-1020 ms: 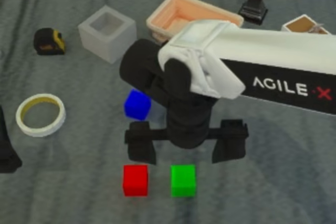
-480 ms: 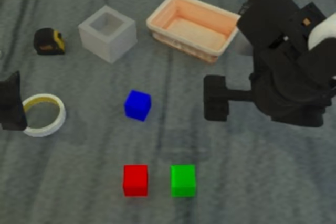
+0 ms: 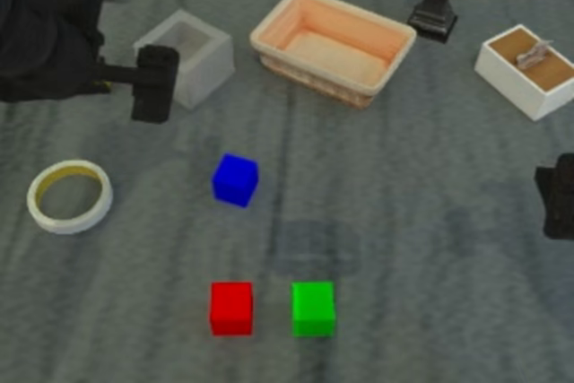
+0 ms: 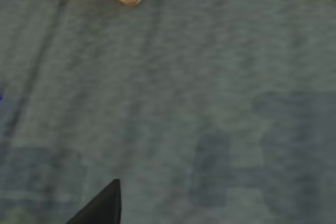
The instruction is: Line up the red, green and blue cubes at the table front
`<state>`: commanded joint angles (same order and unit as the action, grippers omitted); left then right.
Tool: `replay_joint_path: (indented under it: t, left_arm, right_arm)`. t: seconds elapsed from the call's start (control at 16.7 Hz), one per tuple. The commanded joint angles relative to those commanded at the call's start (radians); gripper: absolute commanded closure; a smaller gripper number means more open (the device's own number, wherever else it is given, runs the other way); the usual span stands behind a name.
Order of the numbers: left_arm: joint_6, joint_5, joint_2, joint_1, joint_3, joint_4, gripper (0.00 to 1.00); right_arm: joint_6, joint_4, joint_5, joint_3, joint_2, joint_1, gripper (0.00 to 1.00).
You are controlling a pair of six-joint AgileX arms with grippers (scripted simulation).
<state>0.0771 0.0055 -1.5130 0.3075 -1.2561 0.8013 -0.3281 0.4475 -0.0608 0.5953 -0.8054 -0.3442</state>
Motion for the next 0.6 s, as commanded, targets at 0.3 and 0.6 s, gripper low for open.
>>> replay_joint_path:
  t: [0.3, 0.6]
  left_arm:
    - [0.024, 0.001, -0.461, 0.095, -0.391, 0.249, 0.00]
    - [0.039, -0.001, -0.749, 0.156, -0.663, 0.396, 0.00]
  right_arm:
    - [0.183, -0.240, 0.023, -0.336, 0.443, 0.188, 0.00]
    - [0.301, -0.407, 0.052, -0.548, 0.741, 0.307, 0.00]
